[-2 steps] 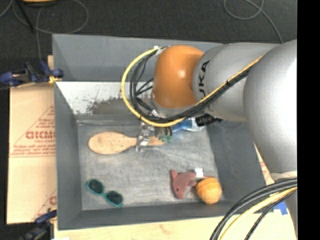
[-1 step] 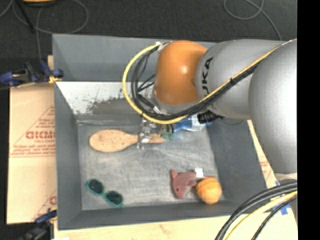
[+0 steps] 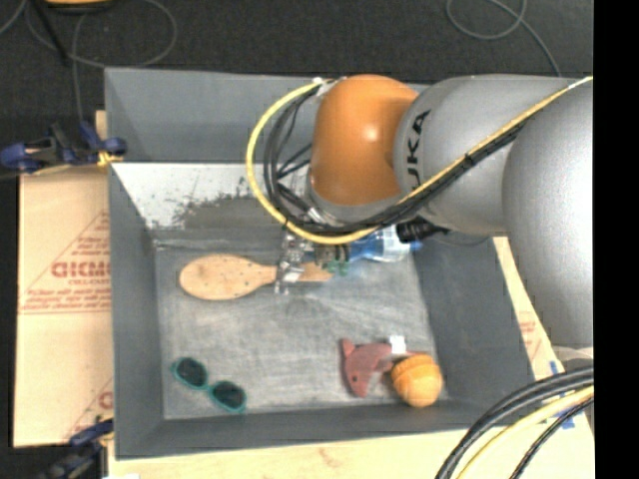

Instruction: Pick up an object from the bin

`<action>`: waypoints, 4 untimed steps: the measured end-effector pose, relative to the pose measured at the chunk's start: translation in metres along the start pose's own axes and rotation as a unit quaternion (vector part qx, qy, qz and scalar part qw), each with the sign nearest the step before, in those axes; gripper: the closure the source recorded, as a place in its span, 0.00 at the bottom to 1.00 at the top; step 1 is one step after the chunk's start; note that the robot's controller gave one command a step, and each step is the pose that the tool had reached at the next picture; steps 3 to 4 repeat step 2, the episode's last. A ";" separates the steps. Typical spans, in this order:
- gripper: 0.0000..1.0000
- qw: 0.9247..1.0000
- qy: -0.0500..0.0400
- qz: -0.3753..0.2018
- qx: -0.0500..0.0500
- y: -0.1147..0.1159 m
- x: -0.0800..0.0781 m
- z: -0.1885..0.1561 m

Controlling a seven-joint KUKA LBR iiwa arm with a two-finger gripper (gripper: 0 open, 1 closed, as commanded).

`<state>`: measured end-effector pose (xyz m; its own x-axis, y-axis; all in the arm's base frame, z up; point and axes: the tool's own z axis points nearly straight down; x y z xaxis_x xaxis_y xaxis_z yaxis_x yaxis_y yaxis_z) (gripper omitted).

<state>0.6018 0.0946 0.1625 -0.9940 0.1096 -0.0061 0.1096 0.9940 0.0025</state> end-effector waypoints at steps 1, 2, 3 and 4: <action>1.00 1.000 0.001 0.000 0.000 0.000 0.000 -0.005; 1.00 1.000 0.001 0.000 0.000 0.000 0.000 -0.014; 1.00 1.000 0.001 0.000 0.000 0.000 0.000 -0.014; 1.00 1.000 0.001 0.000 0.000 0.000 0.000 -0.014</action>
Offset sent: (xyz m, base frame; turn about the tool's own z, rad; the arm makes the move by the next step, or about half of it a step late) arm 0.0000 0.0000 0.0203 0.0000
